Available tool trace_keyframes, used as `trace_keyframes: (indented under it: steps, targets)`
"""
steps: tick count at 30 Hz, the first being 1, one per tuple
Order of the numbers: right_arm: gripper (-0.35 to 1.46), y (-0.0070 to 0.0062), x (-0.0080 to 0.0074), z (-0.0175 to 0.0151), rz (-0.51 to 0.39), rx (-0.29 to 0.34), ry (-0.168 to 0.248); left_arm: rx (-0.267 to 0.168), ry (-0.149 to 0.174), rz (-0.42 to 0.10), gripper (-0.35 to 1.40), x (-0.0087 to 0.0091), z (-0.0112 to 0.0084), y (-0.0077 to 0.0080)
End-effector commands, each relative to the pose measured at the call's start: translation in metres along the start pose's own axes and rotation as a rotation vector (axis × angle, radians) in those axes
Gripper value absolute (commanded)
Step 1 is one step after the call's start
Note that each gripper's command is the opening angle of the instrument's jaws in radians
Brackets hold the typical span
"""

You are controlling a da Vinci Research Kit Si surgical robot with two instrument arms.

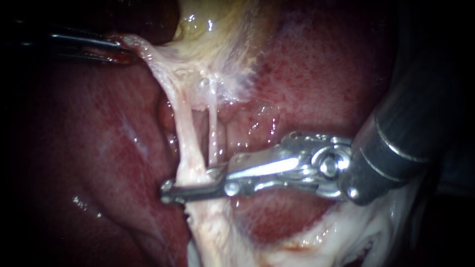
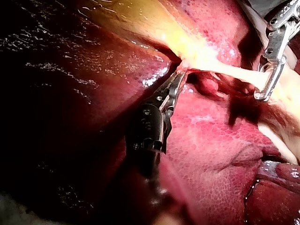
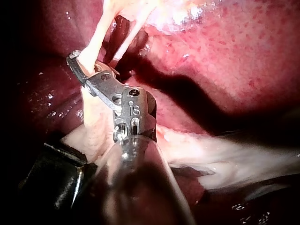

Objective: Going back first clip left tube

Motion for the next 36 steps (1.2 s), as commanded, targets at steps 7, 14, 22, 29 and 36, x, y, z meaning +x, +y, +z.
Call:
trace_keyframes:
  steps: [7,14,22,29,36]
  targets:
    - [0.41,0.0022,-0.0012,0.0014,-0.117,-0.031,0.01,0.001,0.0,0.0,-0.35,0.0,0.0,0.0001]
    - [0.5,0.005,-0.0022,0.0003,-0.293,-0.18,0.041,0.0,0.0,0.0,-0.35,0.0,-0.0001,0.0001]
    - [0.5,0.0035,-0.003,-0.0046,-0.504,-0.279,0.034,-0.001,0.0,0.0,-0.35,0.0,-0.0002,0.0]
    - [0.5,0.0013,-0.0043,-0.0113,-0.664,-0.3,0.011,-0.001,0.0,0.0,-0.35,0.0,-0.0002,0.0]
    - [0.5,-0.0001,-0.0041,-0.0159,-0.71,-0.348,-0.082,0.001,0.0,0.0,-0.35,-0.0001,0.0,0.0]
